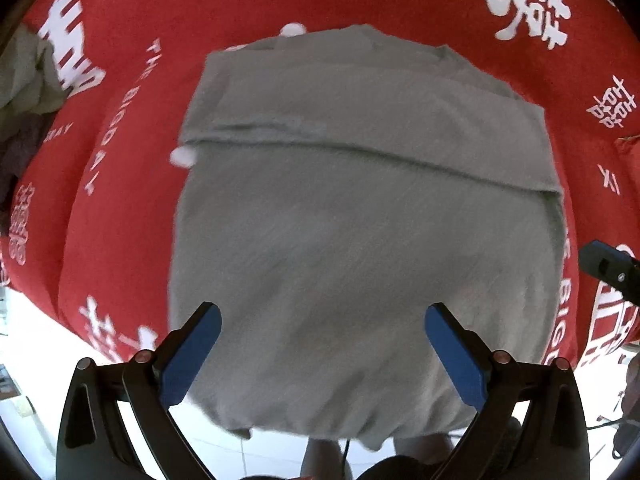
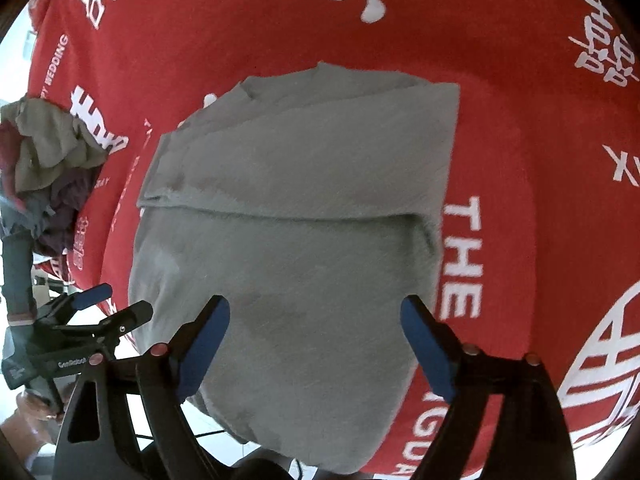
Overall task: Fold small clothes
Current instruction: 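Move both grippers to the sweatshirt hem, then grasp the hem with both grippers and lift it toward the collar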
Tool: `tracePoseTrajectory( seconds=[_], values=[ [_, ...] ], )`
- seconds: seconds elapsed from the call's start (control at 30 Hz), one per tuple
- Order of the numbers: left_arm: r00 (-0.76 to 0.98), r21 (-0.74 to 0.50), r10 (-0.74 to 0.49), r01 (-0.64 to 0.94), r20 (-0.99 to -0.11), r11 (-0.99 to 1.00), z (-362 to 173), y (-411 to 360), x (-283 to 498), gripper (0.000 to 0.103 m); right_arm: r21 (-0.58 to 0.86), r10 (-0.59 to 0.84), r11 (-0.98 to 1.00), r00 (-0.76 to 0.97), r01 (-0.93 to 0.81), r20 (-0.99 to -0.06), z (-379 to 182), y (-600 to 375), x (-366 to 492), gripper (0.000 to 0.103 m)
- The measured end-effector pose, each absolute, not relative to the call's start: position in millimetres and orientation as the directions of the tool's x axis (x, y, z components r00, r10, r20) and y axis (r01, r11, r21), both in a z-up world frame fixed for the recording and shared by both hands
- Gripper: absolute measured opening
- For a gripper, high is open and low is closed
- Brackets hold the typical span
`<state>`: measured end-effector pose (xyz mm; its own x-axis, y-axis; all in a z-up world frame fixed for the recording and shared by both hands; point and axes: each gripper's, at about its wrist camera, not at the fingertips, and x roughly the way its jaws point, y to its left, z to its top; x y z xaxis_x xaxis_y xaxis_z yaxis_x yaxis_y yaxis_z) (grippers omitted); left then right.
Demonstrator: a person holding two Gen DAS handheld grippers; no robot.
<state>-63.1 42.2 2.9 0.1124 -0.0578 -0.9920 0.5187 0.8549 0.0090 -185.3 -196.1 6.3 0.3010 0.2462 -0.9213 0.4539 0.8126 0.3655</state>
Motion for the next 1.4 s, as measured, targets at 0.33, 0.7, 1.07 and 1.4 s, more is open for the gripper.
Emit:
tracePoseTrajectory(
  seconds=[0.33, 0.7, 1.07, 1.4],
  values=[
    [0.119, 0.025, -0.033, 0.456, -0.992, 0.890, 9, 134, -67, 0.102, 0.410, 0.321, 0.746, 0.257, 0.525, -0.912, 9, -148, -187, 0.090],
    [0.168, 0.003, -0.087, 0.473, -0.982, 0.881, 22, 177, -81, 0.102, 0.408, 0.295, 0.715, 0.285, 0.568, -0.912, 24, -113, -207, 0.090],
    [0.134, -0.063, -0.152, 0.512, -0.979, 0.856, 7, 210, -79, 0.102, 0.405, 0.263, 0.687, 0.313, 0.603, -0.913, 32, -88, -237, 0.090],
    [-0.013, -0.168, -0.187, 0.503, -0.982, 0.848, -49, 214, -95, 0.102, 0.405, 0.351, 0.675, 0.214, 0.617, -0.912, -26, -97, -277, 0.086]
  ],
)
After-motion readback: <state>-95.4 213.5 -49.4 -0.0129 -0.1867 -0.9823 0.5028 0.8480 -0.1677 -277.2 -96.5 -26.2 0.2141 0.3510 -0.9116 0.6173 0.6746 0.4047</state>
